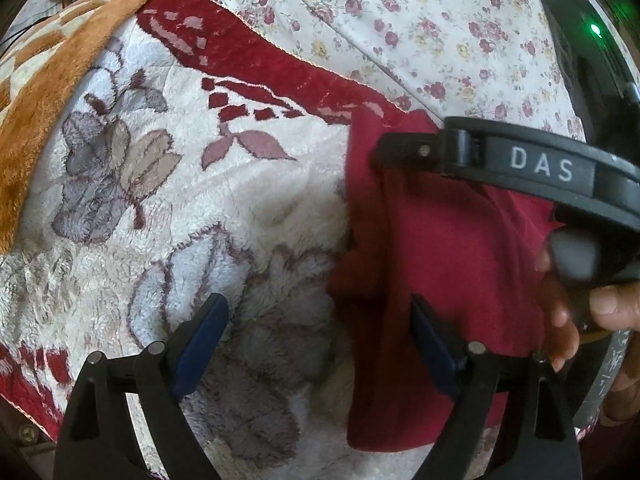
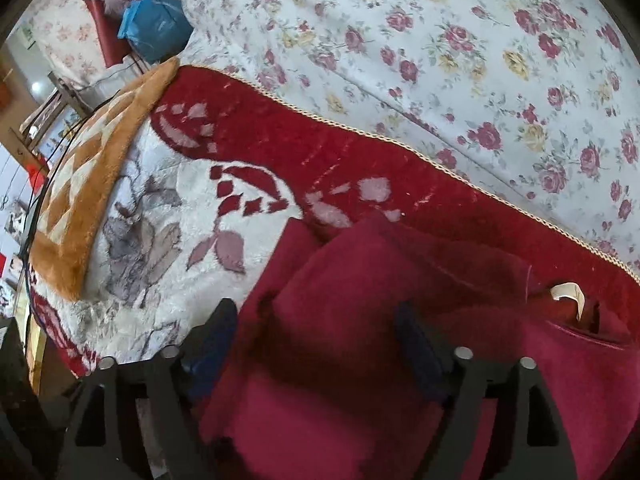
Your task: Fold small clothes
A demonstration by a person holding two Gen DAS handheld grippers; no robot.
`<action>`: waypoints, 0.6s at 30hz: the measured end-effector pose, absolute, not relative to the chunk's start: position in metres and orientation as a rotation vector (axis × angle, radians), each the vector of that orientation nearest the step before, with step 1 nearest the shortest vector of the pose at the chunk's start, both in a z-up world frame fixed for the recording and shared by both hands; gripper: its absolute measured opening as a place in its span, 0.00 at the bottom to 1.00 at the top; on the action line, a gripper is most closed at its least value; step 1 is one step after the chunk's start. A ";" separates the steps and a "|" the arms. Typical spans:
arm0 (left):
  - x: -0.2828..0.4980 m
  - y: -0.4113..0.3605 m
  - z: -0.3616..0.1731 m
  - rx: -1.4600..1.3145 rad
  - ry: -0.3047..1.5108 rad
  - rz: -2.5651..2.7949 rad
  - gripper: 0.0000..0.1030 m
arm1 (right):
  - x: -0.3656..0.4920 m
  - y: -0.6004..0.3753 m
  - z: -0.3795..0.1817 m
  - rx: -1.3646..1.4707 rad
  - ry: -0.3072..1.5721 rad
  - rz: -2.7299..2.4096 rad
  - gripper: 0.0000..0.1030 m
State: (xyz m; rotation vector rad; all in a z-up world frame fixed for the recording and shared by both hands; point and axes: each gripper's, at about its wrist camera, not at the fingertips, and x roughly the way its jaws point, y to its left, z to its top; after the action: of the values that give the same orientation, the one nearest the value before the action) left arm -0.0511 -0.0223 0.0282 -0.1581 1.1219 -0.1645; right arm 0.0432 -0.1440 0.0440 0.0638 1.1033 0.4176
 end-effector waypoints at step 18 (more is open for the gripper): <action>-0.048 -0.026 0.025 -0.154 1.113 -0.162 0.90 | 0.059 -0.133 0.027 -0.053 1.106 0.383 0.53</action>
State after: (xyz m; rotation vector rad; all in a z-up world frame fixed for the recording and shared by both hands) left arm -0.0480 -0.0264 0.0254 -0.1541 1.1130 -0.1621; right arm 0.0589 -0.1325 0.0273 -0.0526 1.1057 0.3830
